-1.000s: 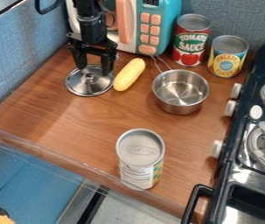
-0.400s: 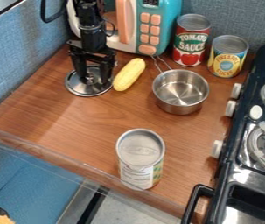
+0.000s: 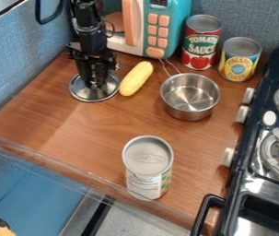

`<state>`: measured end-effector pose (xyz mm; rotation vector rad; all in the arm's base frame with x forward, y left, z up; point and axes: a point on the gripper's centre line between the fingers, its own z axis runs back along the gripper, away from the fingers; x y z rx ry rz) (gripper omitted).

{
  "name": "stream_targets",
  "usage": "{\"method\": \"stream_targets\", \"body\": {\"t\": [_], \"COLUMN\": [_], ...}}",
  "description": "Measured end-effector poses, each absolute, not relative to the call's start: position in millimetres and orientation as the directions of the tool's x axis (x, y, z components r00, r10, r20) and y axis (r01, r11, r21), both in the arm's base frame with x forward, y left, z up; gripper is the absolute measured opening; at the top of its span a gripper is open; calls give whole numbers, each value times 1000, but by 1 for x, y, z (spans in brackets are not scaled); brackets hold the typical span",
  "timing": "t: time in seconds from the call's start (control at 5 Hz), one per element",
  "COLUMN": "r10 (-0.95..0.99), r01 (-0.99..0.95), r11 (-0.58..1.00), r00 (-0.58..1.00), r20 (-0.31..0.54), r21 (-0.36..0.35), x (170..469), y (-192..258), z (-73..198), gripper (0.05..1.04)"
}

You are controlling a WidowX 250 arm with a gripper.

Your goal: Put the lid on top of the silver pot

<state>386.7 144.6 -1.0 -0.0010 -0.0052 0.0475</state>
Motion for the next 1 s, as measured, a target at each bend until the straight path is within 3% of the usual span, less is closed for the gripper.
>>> {"method": "stream_targets", "body": {"t": [0.2,0.6,0.8,1.0], "r10": [39,137,184,154], "r01": [-39,-139,-193,-162], "r11": [999,990,977,980], "r00": [999,988,978,986], "r20": [-10,-68,-102,-70], "r21": [-8,-25,-90,-116], "x": [385,370,361,364], "y": [145,151,149,127], "z": [0,14,40,65], "gripper": [282,282,282,282]}}
